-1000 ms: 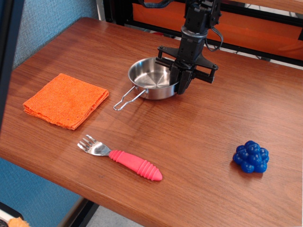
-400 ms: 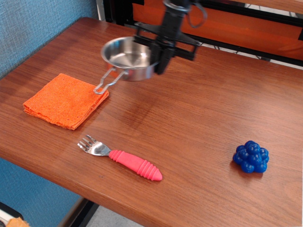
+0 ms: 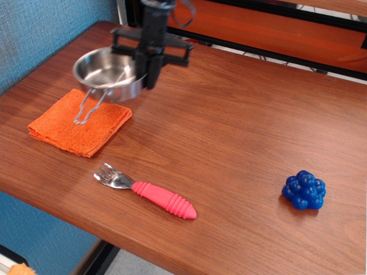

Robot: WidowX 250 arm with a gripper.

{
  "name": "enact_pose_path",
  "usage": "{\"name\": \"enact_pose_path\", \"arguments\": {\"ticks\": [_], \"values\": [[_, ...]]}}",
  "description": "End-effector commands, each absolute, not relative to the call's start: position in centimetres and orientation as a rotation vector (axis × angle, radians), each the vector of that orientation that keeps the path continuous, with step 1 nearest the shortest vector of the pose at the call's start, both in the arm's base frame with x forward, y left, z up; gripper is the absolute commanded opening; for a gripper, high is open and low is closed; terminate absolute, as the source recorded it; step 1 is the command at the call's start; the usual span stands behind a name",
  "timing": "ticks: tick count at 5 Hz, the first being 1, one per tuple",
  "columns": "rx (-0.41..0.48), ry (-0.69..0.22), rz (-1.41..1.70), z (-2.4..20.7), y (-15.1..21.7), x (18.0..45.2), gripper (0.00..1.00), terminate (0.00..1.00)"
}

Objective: Place the pan over the orange towel

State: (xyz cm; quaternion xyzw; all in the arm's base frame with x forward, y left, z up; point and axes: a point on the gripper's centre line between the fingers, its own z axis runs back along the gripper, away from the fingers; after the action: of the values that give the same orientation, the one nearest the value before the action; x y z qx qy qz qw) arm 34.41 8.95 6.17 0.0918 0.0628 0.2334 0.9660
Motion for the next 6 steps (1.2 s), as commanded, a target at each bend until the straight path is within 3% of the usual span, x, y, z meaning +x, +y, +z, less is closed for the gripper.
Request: {"name": "enact_pose_path", "arguments": {"ticks": [1, 2, 6], "values": [[0.208, 0.047, 0.493, 6.9, 11.2, 31.4, 0.0, 0.0], [0.203, 0.049, 0.52, 6.2, 12.1, 30.3, 0.0, 0.0], [0.171, 0.107, 0.503, 2.6, 12.4, 31.0, 0.0, 0.0]]}}
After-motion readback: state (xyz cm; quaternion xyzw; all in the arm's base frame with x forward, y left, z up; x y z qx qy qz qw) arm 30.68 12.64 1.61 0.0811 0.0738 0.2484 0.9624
